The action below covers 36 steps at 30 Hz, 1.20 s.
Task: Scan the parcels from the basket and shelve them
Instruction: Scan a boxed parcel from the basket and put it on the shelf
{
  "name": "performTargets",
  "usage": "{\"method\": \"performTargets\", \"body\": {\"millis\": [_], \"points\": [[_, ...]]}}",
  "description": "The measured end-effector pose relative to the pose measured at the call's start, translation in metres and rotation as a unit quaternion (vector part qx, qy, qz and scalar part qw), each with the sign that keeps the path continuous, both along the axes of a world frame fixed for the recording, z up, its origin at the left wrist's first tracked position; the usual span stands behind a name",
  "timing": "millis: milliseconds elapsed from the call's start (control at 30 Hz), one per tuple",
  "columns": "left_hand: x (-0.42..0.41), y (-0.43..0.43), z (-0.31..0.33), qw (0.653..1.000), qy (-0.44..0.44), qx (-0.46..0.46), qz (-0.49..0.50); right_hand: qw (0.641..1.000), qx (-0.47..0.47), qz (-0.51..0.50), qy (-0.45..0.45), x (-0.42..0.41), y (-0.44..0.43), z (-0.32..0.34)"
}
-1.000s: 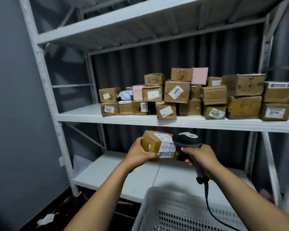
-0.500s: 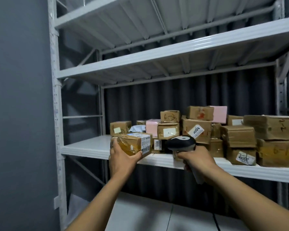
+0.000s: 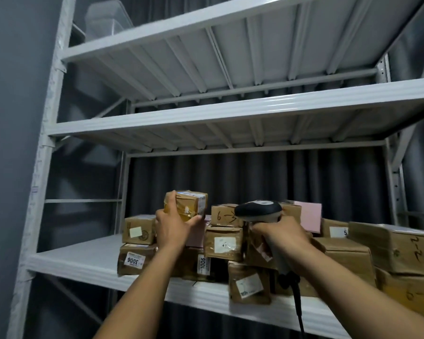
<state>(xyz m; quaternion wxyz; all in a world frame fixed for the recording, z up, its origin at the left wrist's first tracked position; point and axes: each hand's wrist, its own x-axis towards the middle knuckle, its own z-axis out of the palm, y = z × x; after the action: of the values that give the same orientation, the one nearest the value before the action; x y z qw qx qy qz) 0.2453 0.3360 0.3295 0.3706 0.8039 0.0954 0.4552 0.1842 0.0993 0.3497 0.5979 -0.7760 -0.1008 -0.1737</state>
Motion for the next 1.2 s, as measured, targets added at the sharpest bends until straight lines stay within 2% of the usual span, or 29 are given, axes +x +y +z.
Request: {"method": "performTargets", "body": {"millis": [167, 333, 467, 567, 633, 733, 1033, 1200], "points": [[0.043, -0.009, 0.002, 0.999, 0.029, 0.014, 0.009, 0.999, 0.005, 0.027, -0.016, 0.013, -0.01, 0.003], [0.078, -0.006, 0.0, 0.996, 0.066, 0.043, -0.042, 0.999, -0.021, 0.033, -0.022, 0.029, -0.013, 0.0], [0.076, 0.003, -0.008, 0.991, 0.087, 0.069, -0.071, 0.999, -0.03, 0.013, -0.026, 0.035, -0.014, -0.005], [0.057, 0.014, -0.025, 0.977, 0.095, 0.19, -0.018, 0.999, -0.029, 0.003, -0.022, 0.033, -0.015, -0.008], [0.046, 0.025, -0.037, 0.944, 0.106, 0.312, 0.02, 0.999, -0.034, -0.006, -0.022, 0.033, -0.017, -0.011], [0.036, 0.034, -0.043, 0.904, 0.156, 0.397, 0.001, 0.999, -0.041, -0.006, -0.016, 0.032, -0.019, -0.013], [0.056, 0.014, -0.025, 0.884, 0.267, 0.382, -0.032, 0.999, -0.032, 0.0, 0.001, 0.03, -0.02, -0.022], [0.053, 0.005, -0.022, 0.889, 0.279, 0.362, -0.028, 0.999, -0.037, 0.009, -0.001, 0.027, -0.022, -0.023]]}}
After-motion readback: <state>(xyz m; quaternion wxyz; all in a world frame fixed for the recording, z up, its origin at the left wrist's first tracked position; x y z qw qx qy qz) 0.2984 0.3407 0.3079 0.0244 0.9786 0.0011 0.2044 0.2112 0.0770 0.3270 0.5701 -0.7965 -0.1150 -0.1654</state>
